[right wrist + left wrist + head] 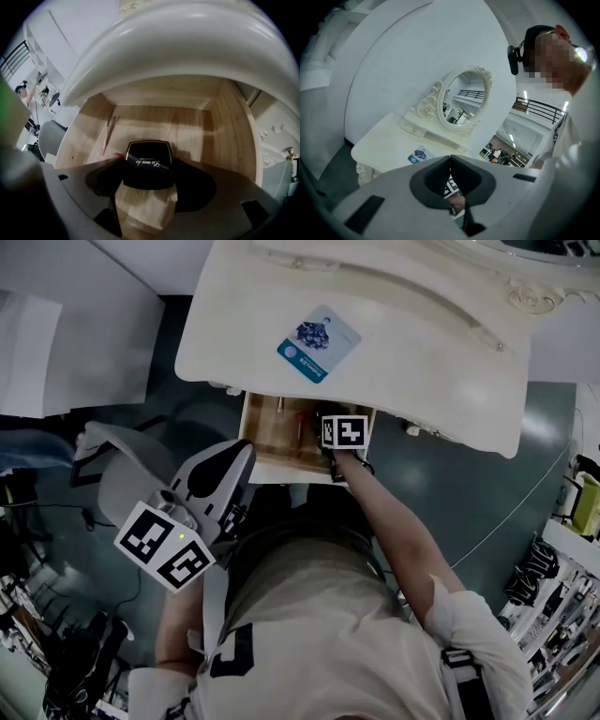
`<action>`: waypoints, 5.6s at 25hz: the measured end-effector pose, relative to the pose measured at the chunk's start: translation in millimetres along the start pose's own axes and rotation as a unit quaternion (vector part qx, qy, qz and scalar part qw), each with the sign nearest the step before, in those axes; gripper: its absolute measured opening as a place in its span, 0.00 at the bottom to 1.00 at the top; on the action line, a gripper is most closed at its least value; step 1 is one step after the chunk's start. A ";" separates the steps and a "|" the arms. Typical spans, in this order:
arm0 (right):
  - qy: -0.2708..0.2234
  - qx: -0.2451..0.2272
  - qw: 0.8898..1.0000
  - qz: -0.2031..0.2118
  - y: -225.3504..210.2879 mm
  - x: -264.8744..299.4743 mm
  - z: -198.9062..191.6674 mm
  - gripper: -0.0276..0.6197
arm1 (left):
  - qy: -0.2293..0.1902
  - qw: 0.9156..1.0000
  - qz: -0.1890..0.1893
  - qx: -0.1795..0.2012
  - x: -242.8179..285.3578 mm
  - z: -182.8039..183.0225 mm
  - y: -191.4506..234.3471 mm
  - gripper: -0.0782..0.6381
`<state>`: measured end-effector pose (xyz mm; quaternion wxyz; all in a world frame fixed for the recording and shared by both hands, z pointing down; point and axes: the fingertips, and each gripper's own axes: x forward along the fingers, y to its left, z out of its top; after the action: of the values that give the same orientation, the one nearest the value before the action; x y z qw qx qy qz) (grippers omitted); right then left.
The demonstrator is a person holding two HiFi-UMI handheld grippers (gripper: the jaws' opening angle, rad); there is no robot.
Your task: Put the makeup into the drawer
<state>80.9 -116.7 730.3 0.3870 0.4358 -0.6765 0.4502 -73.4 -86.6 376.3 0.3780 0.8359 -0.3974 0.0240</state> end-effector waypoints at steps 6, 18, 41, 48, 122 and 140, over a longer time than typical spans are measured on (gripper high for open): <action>0.001 0.004 1.000 0.007 3.9 -1.8 -0.4 0.56 | -0.005 1.000 -0.001 0.001 -5.3 0.5 3.3 0.19; -0.113 0.003 0.990 0.083 38.5 -96.5 21.9 0.56 | -0.043 0.999 -0.026 0.019 -30.0 20.0 -0.2 0.19; -0.249 -0.002 0.952 0.181 113.2 -229.2 37.3 0.56 | -0.061 0.993 -0.091 0.042 -59.9 19.3 -23.0 0.19; -0.200 -0.213 0.952 0.091 110.8 -206.4 61.1 0.56 | -0.058 0.993 -0.097 0.041 -45.4 19.3 -32.1 0.19; -0.152 -0.283 0.943 0.090 127.1 -244.9 26.5 0.08 | -0.007 0.990 -0.127 0.055 -12.7 9.3 -41.4 0.19; -0.055 -0.533 0.842 -0.070 130.7 -87.8 11.3 0.08 | -0.038 0.998 -0.046 0.020 -45.3 16.5 11.0 0.19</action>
<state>-15.0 -78.1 611.0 0.5520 0.2327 -0.8001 -0.0327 -116.1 -72.4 355.9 0.3465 0.8610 -0.3718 -0.0178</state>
